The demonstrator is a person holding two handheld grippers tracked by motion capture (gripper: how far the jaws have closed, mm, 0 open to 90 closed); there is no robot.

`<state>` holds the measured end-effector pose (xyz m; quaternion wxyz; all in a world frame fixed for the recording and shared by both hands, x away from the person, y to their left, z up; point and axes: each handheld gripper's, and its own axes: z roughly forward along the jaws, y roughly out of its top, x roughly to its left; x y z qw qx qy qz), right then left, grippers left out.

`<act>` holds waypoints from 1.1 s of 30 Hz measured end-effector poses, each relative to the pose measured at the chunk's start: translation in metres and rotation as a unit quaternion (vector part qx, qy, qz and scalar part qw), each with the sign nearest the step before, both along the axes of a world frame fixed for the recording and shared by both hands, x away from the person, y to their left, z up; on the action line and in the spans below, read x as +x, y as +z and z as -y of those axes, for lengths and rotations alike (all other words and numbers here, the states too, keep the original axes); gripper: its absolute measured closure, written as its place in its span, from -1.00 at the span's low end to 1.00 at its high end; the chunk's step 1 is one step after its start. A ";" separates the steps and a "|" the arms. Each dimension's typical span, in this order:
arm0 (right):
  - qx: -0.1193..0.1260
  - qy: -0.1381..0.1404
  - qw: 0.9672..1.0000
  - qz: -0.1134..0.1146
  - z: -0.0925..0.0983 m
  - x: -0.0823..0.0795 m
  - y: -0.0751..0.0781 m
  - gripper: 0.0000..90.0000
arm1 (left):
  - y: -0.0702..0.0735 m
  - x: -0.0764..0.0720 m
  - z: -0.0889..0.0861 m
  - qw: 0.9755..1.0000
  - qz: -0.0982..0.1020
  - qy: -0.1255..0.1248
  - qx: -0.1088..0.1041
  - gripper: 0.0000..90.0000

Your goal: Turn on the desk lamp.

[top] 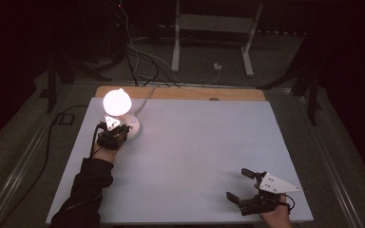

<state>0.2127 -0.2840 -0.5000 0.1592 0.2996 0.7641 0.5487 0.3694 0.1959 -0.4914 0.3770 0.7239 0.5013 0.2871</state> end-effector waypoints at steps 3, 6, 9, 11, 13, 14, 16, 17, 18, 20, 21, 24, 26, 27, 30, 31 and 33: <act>-0.001 0.000 1.000 0.000 0.000 0.000 0.000 -1.00 | 0.005 -0.003 0.000 1.000 0.000 0.003 -0.003 0.74; 0.000 -0.001 1.000 -0.001 0.000 0.000 0.000 -1.00 | 0.010 -0.006 0.000 1.000 -0.003 0.007 -0.008 0.57; -0.001 -0.001 1.000 -0.002 0.000 0.000 0.000 -1.00 | 0.013 -0.009 0.000 1.000 -0.008 0.010 -0.011 0.35; -0.001 -0.001 1.000 -0.002 0.000 0.000 0.000 -1.00 | 0.015 -0.011 -0.001 1.000 -0.009 0.010 -0.017 0.21; -0.002 -0.002 1.000 -0.002 0.000 0.000 0.000 -1.00 | 0.017 -0.012 -0.002 1.000 -0.013 0.008 -0.026 0.05; -0.002 -0.002 1.000 -0.002 0.000 0.001 -0.001 -1.00 | 0.018 -0.013 -0.003 0.999 -0.011 0.005 -0.030 -0.05; -0.002 -0.002 1.000 -0.003 0.000 0.001 -0.001 -1.00 | 0.021 -0.015 -0.003 0.999 -0.009 0.005 -0.039 -0.22; -0.003 -0.002 1.000 -0.003 -0.001 0.001 -0.001 -1.00 | 0.023 -0.015 -0.004 0.999 -0.016 -0.002 -0.042 -0.35; -0.003 -0.002 1.000 -0.003 -0.001 0.001 -0.001 -1.00 | 0.024 -0.016 -0.003 0.999 -0.015 -0.002 -0.042 -0.51; -0.005 -0.002 1.000 -0.002 -0.001 0.001 -0.001 -1.00 | 0.028 -0.018 -0.003 0.998 -0.021 -0.018 -0.050 -0.65; -0.005 -0.002 1.000 -0.002 -0.001 0.001 -0.001 -1.00 | 0.030 -0.018 -0.004 0.998 -0.027 -0.027 -0.051 -0.75; -0.004 -0.003 1.000 -0.002 0.000 0.001 -0.001 -1.00 | 0.033 -0.021 -0.005 0.996 -0.034 -0.047 -0.061 -0.96; -0.004 -0.002 1.000 -0.003 0.000 0.001 -0.001 -1.00 | 0.035 -0.023 -0.005 0.996 -0.037 -0.054 -0.063 -0.99; -0.004 -0.002 1.000 -0.003 0.000 0.001 -0.001 -1.00 | 0.036 -0.025 -0.006 0.995 -0.036 -0.060 -0.068 -0.99; -0.003 -0.002 1.000 -0.003 0.000 0.001 -0.001 -1.00 | 0.040 -0.028 -0.008 0.994 -0.034 -0.069 -0.073 -0.99; -0.003 -0.002 1.000 -0.003 0.000 0.001 -0.001 -1.00 | 0.041 -0.029 -0.009 0.994 -0.033 -0.069 -0.075 -0.99; -0.003 -0.002 1.000 -0.004 -0.001 0.001 -0.001 -1.00 | 0.043 -0.032 -0.011 0.993 -0.032 -0.078 -0.087 -0.99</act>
